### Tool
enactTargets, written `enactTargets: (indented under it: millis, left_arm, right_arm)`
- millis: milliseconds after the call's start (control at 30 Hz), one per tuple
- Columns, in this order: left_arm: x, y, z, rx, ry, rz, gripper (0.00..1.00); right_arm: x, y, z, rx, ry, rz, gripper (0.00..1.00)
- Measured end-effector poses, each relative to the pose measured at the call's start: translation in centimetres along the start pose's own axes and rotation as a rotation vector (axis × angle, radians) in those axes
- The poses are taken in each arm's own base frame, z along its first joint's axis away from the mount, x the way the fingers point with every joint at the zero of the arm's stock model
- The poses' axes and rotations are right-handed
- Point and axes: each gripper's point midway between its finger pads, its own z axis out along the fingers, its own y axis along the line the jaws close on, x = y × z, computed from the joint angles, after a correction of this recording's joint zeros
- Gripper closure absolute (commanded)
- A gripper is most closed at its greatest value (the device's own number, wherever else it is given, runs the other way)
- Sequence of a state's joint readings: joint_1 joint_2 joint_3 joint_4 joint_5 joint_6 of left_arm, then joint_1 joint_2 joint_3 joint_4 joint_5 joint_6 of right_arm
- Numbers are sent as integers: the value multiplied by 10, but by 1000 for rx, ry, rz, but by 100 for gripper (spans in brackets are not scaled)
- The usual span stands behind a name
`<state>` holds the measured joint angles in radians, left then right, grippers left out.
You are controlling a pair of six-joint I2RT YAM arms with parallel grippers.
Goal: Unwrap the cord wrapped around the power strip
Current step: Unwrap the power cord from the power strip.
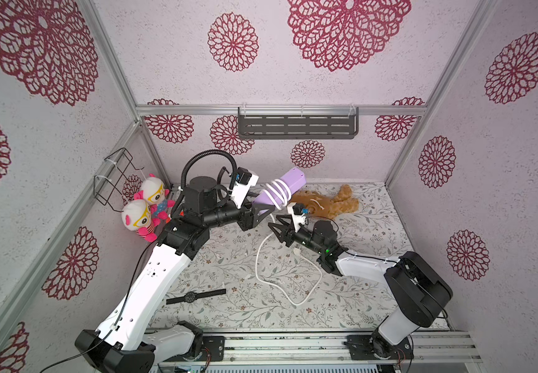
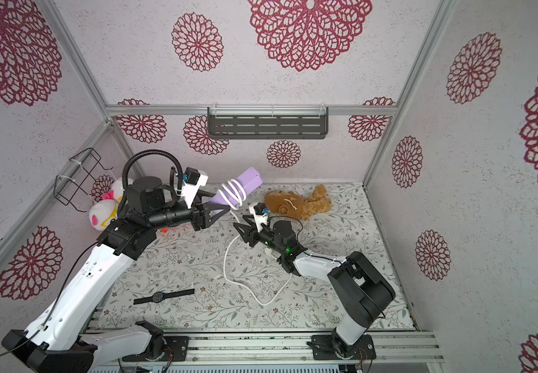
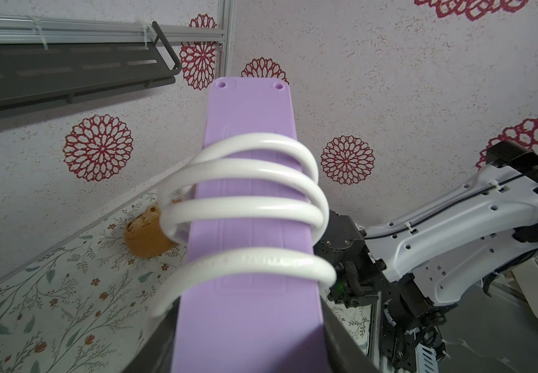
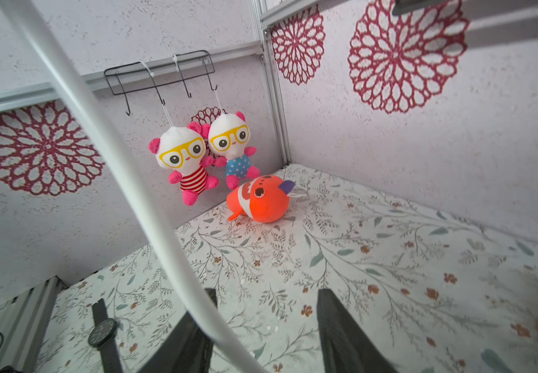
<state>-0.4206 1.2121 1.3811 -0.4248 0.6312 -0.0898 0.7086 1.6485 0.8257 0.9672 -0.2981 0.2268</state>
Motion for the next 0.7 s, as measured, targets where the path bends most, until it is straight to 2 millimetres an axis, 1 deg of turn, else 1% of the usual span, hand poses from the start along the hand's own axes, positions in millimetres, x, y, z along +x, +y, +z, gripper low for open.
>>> enactTargets:
  millis: [133,167,233,300,367,433,500,567,633,700]
  left_arm:
    - [-2,-6,-3,22,-6,-10,100]
    - [-1,-8,-4,29,-3,-13,100]
    - [0,-10,-4,42,3,-17,100]
    - [3,-13,-5,55,14,-24,100]
    - [7,-16,-6,66,35,-31,100]
    - [13,-18,-8,78,61,-36,100]
    - [20,-22,-10,94,92,-40,100]
    - [29,-26,-13,113,133,-50,100]
    - [36,-31,-16,130,167,-59,100]
    - [44,-34,-18,144,197,-67,100]
  right_arm:
    - [0,1,3,-13,-10,-17,94]
    - [-2,1,3,-18,-18,-19,100]
    - [-7,-1,2,-15,-33,-18,100]
    - [-12,-9,0,3,-46,-23,100]
    - [-21,-21,-6,33,-59,-25,100]
    - [-34,-36,-15,72,-76,-29,100]
    - [-53,-51,-28,113,-97,-36,100]
    - [-77,-62,-46,137,-123,-52,100]
    - [-99,-64,-57,135,-139,-79,100]
    - [-121,-62,-64,124,-144,-116,100]
